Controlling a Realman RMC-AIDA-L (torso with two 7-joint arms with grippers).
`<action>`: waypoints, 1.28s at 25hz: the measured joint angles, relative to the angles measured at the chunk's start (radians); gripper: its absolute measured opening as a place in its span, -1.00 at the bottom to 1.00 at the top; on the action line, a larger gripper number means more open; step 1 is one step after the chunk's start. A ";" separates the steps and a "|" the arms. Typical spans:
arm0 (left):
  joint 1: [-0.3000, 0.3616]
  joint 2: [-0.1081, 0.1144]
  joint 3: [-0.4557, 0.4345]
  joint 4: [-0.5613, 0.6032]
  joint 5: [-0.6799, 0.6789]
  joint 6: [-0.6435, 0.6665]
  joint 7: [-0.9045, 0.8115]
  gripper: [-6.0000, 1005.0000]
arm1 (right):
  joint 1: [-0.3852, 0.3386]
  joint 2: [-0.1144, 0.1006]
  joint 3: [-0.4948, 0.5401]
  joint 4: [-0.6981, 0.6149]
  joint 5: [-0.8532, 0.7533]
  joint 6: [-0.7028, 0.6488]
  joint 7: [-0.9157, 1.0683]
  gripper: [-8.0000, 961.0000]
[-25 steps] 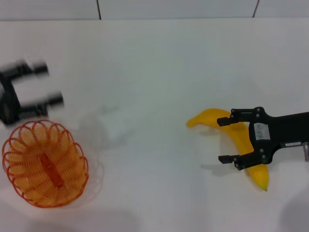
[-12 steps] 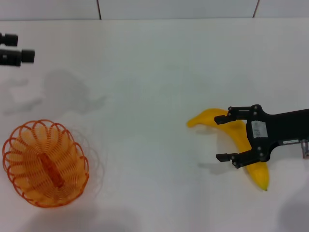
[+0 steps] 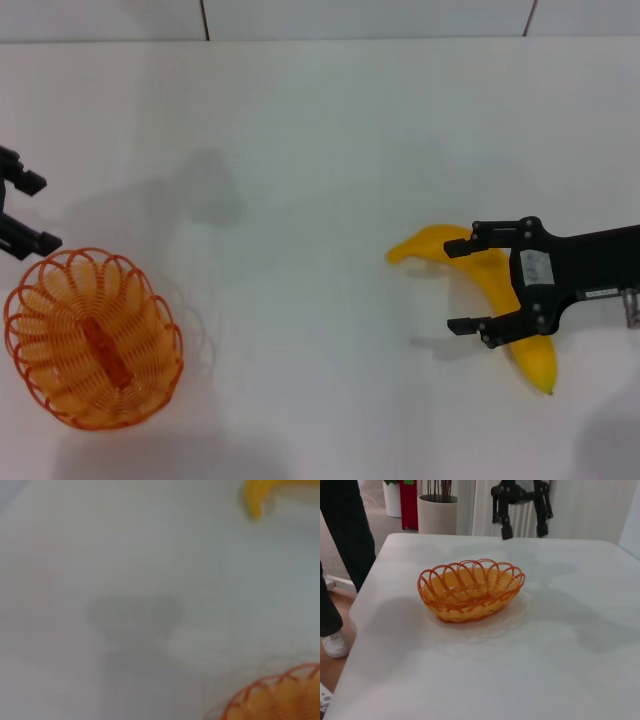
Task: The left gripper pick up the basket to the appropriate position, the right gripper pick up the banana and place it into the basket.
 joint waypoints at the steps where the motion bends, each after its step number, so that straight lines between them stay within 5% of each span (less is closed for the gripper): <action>1: -0.006 -0.006 0.003 -0.001 0.023 -0.001 0.000 0.62 | 0.002 0.000 0.000 0.000 0.000 0.000 -0.001 0.85; 7: -0.035 -0.073 0.000 -0.014 0.139 -0.044 0.045 0.61 | 0.008 0.001 -0.001 0.001 0.000 0.000 -0.002 0.85; 14: -0.058 -0.116 -0.002 -0.097 0.170 -0.141 0.103 0.60 | 0.006 0.001 -0.001 0.002 0.000 0.000 0.002 0.85; 32: -0.058 -0.078 -0.014 -0.238 0.124 -0.193 0.148 0.58 | 0.001 -0.002 -0.001 0.002 -0.003 -0.003 0.004 0.86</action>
